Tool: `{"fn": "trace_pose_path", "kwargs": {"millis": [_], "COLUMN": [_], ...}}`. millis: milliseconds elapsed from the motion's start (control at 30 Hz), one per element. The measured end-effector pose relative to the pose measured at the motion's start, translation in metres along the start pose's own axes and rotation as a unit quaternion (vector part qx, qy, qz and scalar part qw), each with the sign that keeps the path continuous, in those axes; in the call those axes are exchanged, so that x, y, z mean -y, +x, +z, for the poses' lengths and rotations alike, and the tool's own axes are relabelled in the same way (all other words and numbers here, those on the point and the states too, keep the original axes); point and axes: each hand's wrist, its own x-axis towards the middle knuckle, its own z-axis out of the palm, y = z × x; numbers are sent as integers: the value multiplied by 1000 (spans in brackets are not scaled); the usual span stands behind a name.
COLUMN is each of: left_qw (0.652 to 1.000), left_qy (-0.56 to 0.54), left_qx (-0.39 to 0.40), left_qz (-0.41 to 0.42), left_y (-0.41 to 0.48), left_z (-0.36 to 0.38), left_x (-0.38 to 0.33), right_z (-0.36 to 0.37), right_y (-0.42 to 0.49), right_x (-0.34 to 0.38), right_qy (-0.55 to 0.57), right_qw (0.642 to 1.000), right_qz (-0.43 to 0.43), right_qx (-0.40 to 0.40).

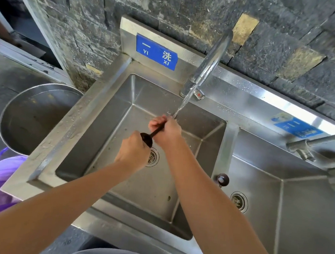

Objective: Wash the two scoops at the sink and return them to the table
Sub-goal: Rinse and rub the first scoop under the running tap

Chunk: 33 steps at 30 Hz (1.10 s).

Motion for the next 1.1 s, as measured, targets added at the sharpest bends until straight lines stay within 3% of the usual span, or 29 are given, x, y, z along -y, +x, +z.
{"fn": "trace_pose_path", "kwargs": {"millis": [100, 233, 400, 467, 567, 633, 833, 900, 967, 1000, 1033, 1100], "left_qw": [1000, 1000, 1000, 994, 936, 895, 777, 722, 659, 646, 643, 645], "left_qy": [-3, 20, -4, -92, -313, -394, -552, -620, -691, -707, -712, -711], "left_qx": [-5, 2, 18, 47, 86, 99, 216, 224, 204, 193, 185, 192], "left_qz": [-7, 13, -10, -34, -138, -186, -211, -211, -218, -216, -213, -204], "left_y": [6, 7, 31, 44, 66, 75, 75, 72, 70, 70, 71, 72], "left_z": [-9, -15, -6, -2, 1, 5, 29, 32, 36, 39, 40, 42], "left_x": [6, 10, 19, 17, 4, -2, -23, -32, -40, -43, -45, -48], "right_z": [1, -13, -27, -37, -50, -57, -80, -89, -100, -104, -107, -106], "right_y": [0, 11, -2, -11, -21, -26, -54, -66, -80, -87, -93, -103], "right_x": [7, 54, 56, 73, 98, 108, 132, 135, 140, 140, 138, 127], "right_qy": [-36, 17, -74, -104, -176, -200, -191, -224, -334, -416, -510, -706], "right_qw": [999, 995, 995, 992, 979, 972, 970, 964, 935, 904, 856, 707], "right_qz": [-26, -67, -61, -69, -100, -115, -134, -122, -93, -77, -60, -33], "right_qx": [-3, -68, -14, -7, -24, -46, -63, -71, -72, -65, -54, -29]}}
